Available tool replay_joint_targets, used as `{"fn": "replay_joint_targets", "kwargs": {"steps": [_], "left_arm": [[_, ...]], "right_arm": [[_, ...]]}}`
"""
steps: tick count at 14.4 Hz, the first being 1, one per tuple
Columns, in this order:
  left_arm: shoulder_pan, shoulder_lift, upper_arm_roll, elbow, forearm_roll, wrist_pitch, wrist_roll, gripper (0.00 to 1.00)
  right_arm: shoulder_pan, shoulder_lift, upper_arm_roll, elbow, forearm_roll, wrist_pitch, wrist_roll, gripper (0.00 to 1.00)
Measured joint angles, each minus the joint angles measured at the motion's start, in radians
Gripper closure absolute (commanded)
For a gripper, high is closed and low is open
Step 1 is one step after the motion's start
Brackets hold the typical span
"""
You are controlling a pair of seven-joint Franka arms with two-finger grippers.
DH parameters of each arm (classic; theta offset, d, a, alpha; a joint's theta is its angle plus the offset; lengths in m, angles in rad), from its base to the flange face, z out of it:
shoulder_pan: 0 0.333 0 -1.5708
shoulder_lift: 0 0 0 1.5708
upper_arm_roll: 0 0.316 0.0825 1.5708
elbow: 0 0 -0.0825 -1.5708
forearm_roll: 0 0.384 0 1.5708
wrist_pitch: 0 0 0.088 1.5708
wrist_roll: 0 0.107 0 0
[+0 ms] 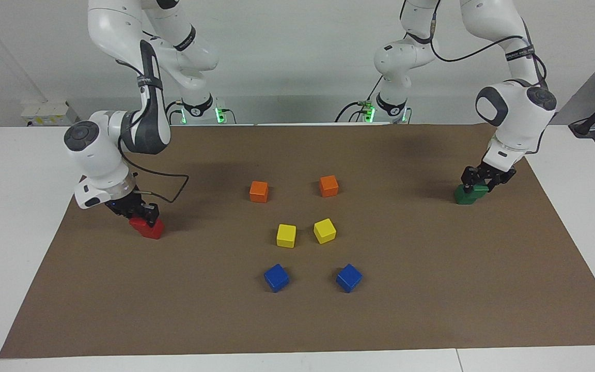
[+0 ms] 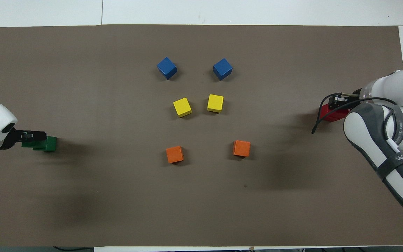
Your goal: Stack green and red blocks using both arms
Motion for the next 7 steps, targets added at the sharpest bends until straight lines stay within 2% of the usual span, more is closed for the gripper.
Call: {"fn": "replay_joint_targets", "kwargs": {"steps": [4, 7], "left_arm": [[-0.001, -0.002, -0.002, 0.016, 0.0, -0.007, 0.005, 0.0], [-0.013, 0.0, -0.005, 0.129, -0.001, -0.103, 0.004, 0.0]], "right_arm": [[0.0, 0.0, 0.0, 0.0, 0.0, 0.0, 0.002, 1.0], [0.0, 0.0, 0.0, 0.0, 0.0, 0.002, 0.002, 1.0]]}}
